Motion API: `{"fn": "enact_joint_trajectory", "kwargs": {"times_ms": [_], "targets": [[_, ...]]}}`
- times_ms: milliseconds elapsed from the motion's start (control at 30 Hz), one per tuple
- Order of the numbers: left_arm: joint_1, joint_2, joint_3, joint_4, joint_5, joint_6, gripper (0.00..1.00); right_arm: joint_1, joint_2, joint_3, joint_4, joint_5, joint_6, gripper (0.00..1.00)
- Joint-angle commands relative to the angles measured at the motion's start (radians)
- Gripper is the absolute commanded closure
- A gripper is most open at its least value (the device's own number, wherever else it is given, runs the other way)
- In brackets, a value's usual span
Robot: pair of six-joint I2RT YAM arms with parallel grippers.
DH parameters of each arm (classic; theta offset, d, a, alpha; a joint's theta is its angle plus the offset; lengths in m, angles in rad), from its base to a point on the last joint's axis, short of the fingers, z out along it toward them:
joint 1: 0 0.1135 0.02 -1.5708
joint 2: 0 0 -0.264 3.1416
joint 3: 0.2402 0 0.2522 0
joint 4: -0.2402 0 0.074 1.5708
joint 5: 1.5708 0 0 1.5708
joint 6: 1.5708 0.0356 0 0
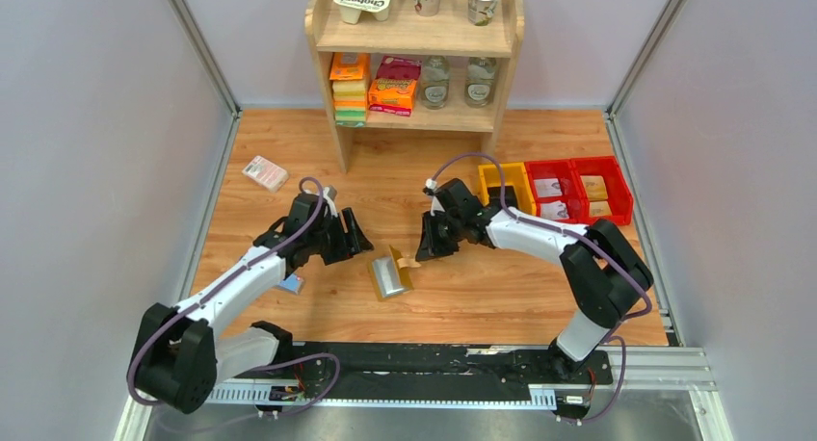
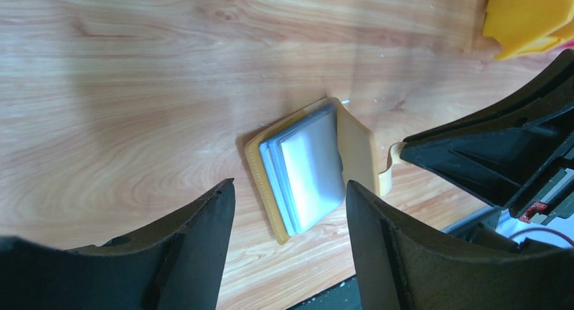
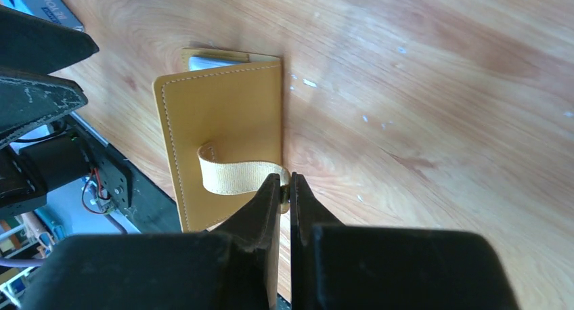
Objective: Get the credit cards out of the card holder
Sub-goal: Open the card holder at the center of the board.
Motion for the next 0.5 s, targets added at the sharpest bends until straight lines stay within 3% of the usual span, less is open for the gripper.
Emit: {"fn": "enact_joint_trajectory", "kwargs": {"times_ms": [0, 367, 467], "targets": [[-0.029, 0.076, 0.066, 0.089, 0.107, 0.022, 0.32, -0.029, -0.075, -0.043, 0.005, 0.069, -0.033, 1.0], [-0.092, 0.283, 0.158, 0.068, 0.179, 0.039, 0.37, -0.075, -0.11, -0.129, -0.069, 0.25, -0.095, 0.99], [-0.095, 0.309, 0.167, 0.045, 0.174, 0.043, 0.37, -0.075, -0.132, -0.135, -0.103, 0.291, -0.108, 0.95]]}}
